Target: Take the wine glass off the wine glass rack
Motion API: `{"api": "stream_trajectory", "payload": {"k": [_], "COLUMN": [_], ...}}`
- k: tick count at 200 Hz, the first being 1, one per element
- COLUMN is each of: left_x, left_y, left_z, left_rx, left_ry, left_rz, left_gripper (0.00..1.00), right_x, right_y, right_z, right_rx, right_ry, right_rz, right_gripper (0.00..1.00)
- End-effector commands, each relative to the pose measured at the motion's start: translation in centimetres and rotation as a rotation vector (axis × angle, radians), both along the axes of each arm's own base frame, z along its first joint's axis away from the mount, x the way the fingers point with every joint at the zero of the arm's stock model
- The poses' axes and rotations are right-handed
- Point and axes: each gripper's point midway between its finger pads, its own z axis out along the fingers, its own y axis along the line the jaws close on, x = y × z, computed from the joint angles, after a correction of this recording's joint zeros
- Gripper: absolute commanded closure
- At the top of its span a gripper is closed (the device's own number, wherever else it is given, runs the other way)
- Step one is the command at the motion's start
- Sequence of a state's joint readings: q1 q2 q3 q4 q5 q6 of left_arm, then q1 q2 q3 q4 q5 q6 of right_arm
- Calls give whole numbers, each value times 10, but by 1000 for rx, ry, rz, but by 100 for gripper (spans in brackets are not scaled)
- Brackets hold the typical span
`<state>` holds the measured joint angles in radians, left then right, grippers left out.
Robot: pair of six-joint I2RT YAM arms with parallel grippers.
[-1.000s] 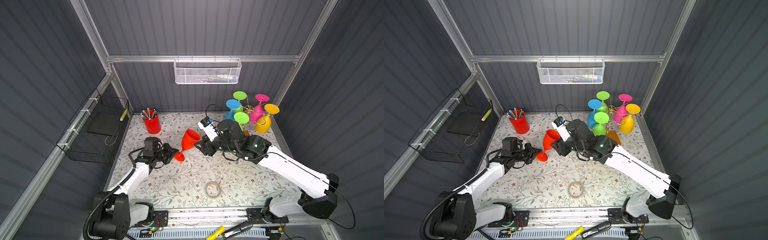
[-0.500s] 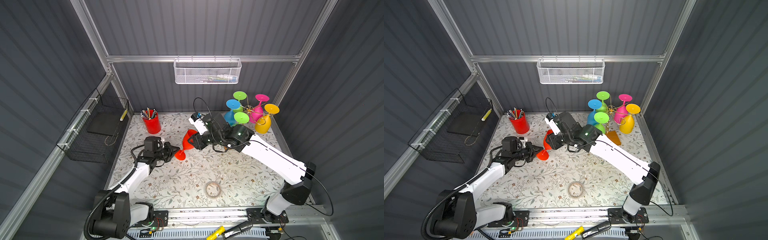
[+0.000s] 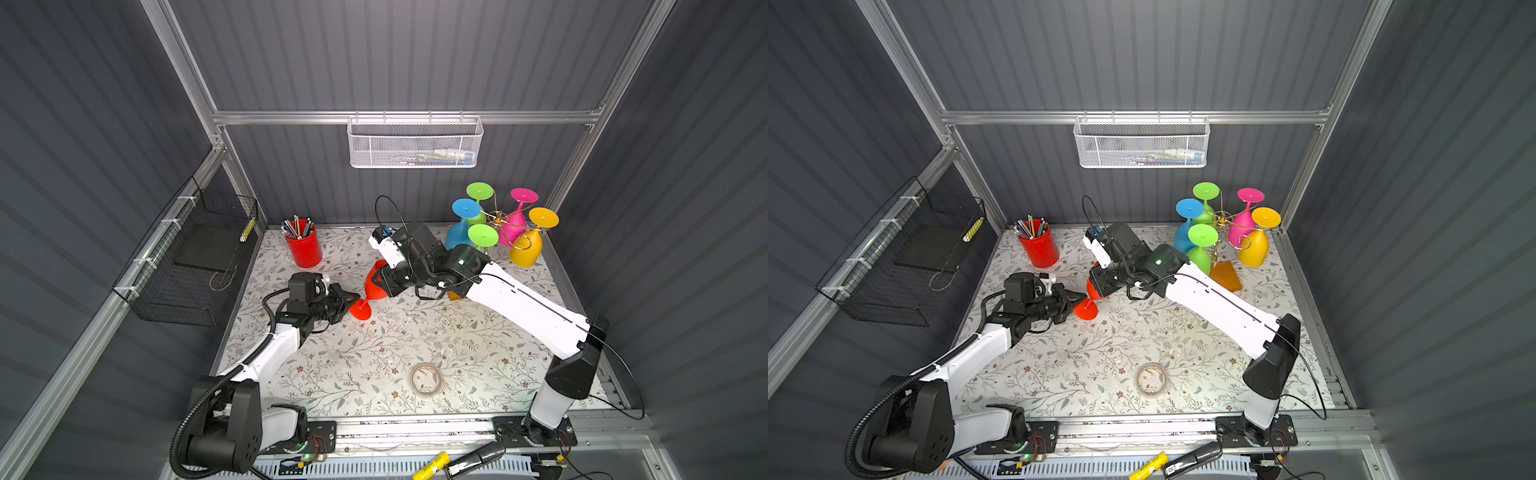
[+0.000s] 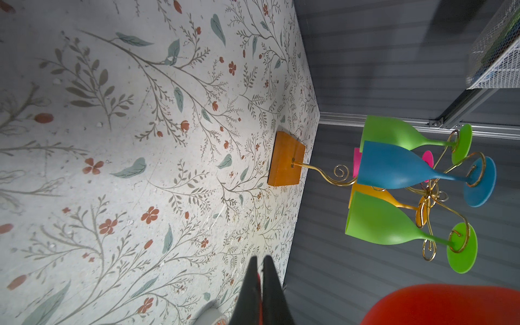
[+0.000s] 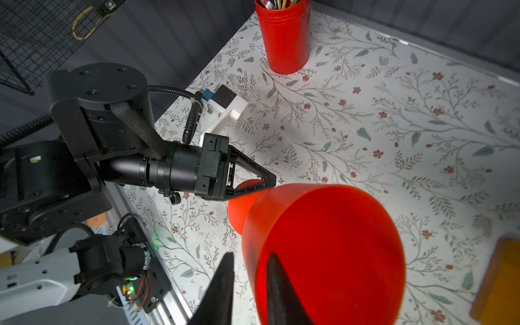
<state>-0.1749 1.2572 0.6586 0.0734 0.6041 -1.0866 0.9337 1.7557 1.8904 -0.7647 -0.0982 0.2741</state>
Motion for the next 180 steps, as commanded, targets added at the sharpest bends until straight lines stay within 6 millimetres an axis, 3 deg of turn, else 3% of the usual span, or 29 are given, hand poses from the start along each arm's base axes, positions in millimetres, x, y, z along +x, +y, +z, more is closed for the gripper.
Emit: {"api": "stream_trajectory", "payload": {"k": [1, 29, 48, 67, 78, 95, 110, 162, 180], "left_x": [2, 2, 2, 1, 1, 0, -1, -11, -15], "left_y": [-1, 0, 1, 2, 2, 4, 7, 15, 20], "left_z": [5, 10, 12, 13, 14, 16, 17, 17, 18], "left_rx": [0, 10, 17, 27, 28, 40, 60, 126, 175], "left_ry": [-30, -48, -57, -59, -63, -64, -69, -63, -72], "left_rz": [-21, -21, -22, -20, -21, -16, -9, -6, -13], "left_gripper": [100, 99, 93, 81, 66, 56, 39, 8, 2], "right_x": [-2, -1, -2, -2, -2, 0, 4, 27, 37], "right_y": [6, 10, 11, 11, 10, 6, 1, -16, -17], "right_z": [-3, -2, -1, 1, 1, -1, -3, -16, -25], "right_rx": [-4, 4, 7, 8, 4, -17, -48, -198, -229], "right_ry": [14, 16, 19, 17, 15, 5, -12, -61, -58], "right_rz": [22, 37, 42, 43, 40, 28, 12, -62, -73], "right_gripper": [85, 95, 100, 100, 100, 100, 100, 100, 100]}}
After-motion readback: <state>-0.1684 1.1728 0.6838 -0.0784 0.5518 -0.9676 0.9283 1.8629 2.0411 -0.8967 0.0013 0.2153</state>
